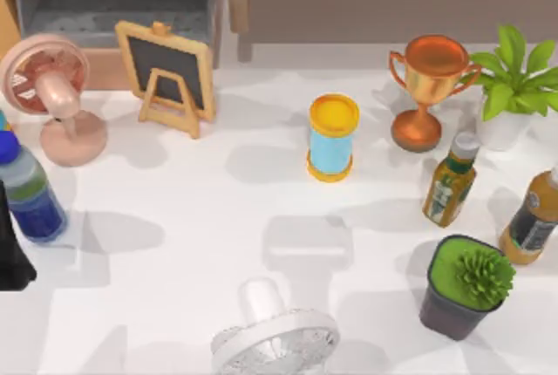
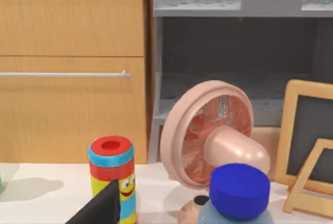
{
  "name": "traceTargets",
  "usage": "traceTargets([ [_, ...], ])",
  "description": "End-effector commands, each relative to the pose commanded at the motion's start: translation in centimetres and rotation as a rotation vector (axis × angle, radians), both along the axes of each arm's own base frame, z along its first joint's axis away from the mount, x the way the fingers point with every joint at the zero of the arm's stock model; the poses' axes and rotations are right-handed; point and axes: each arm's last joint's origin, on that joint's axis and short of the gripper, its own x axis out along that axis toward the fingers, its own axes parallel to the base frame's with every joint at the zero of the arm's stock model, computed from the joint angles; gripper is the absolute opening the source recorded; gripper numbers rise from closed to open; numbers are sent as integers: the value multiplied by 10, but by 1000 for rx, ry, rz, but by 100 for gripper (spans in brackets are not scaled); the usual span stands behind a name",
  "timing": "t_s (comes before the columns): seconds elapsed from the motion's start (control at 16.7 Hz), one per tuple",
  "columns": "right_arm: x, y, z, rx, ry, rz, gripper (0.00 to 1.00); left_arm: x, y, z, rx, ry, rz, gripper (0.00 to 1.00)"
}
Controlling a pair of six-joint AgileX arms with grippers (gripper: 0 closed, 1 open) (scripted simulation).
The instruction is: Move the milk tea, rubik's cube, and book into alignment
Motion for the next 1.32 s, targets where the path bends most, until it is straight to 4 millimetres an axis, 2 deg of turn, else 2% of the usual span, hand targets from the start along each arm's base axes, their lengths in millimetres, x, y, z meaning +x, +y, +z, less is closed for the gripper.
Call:
traceTargets([
  [0.18,0,-1,-25,9,30,-20,100,0,0,0,0,0,0,100],
  [0.6,0,-1,-28,11,36,-25,100,0,0,3,0,-4,-1,100],
  [0.72,0,-1,-28,11,36,-25,100,1,-1,17,-2,-24,-3,100],
  [0.9,0,-1,-28,11,36,-25,100,8,-3,55,-7,-61,-7,100],
  [1.02,0,-1,-28,11,36,-25,100,22,-5,85,-13,-75,-9,100],
  [1.14,0,-1,-28,11,36,-25,100,48,-9,112,-18,-67,-10,100],
  [1.32,0,-1,-28,11,36,-25,100,110,-19,137,-19,-20,-12,100],
])
